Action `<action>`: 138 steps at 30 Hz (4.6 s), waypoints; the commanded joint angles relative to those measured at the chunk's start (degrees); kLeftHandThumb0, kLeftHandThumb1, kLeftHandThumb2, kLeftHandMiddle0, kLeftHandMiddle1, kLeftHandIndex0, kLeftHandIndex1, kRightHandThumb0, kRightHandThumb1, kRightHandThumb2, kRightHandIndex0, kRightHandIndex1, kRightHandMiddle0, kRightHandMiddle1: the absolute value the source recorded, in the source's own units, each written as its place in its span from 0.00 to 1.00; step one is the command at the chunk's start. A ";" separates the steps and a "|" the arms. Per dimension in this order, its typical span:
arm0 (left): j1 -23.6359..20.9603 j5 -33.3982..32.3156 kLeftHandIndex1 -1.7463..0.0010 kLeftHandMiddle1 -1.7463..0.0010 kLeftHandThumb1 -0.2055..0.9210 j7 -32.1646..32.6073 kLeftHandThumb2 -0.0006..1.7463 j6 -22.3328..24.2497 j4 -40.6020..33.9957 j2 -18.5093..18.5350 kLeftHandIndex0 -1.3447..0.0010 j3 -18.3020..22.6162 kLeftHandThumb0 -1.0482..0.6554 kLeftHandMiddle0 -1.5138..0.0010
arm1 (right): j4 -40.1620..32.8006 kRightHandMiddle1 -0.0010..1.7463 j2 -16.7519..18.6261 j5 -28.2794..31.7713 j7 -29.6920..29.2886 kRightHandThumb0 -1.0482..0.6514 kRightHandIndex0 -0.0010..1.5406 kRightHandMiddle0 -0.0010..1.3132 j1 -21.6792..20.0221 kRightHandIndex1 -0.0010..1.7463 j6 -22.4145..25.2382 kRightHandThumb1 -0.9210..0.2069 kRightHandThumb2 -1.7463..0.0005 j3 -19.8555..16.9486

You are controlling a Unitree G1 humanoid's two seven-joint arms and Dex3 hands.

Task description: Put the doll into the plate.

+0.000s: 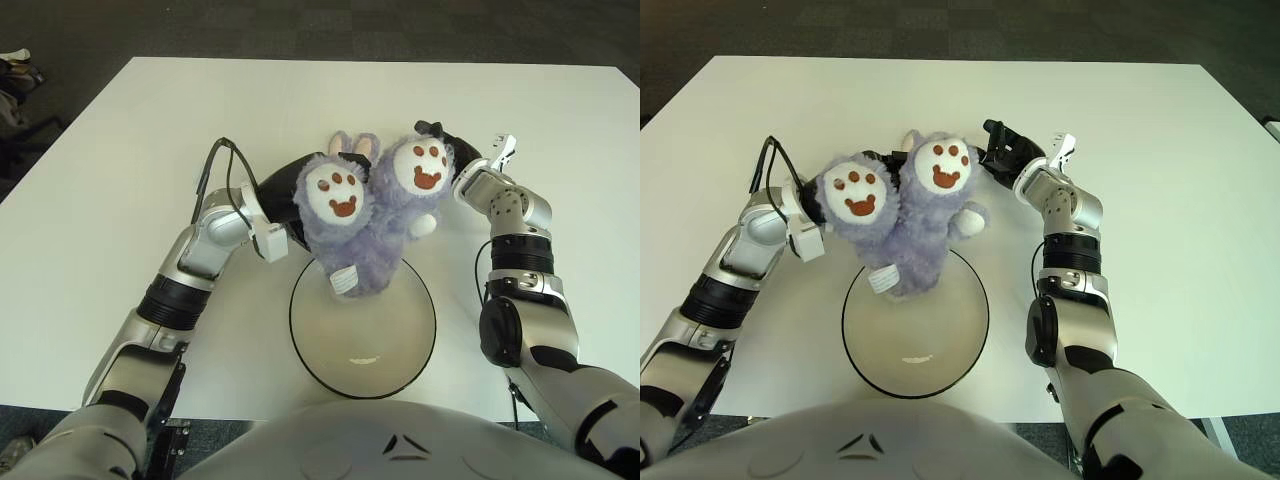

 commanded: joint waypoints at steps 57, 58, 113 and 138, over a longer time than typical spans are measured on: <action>-9.88 -17.84 0.00 0.08 0.18 -14.40 0.94 -6.77 6.07 3.45 0.53 -0.45 0.61 0.41 | 18.85 0.77 -2.25 -4.53 -0.23 0.60 0.06 0.04 -15.80 0.64 -3.18 0.77 0.20 -1.81; -10.01 -16.69 0.00 0.07 0.18 -13.94 0.94 -7.85 6.34 3.32 0.53 -0.19 0.61 0.41 | 18.88 0.77 -2.23 -4.51 -0.39 0.60 0.06 0.04 -15.75 0.64 -3.27 0.77 0.20 -1.82; -10.78 -13.40 0.06 0.00 0.29 -19.56 0.87 -1.85 4.30 5.84 0.58 -1.26 0.61 0.49 | 31.78 0.78 -3.73 -5.06 0.41 0.62 0.07 0.03 -20.74 0.65 -10.50 0.76 0.18 -3.10; -21.20 -0.99 0.49 0.50 0.58 -7.51 0.55 -31.54 27.28 5.11 1.00 0.73 0.34 0.93 | 36.82 0.79 -3.96 -5.48 1.84 0.61 0.08 0.02 -23.29 0.69 -14.36 0.76 0.19 -3.35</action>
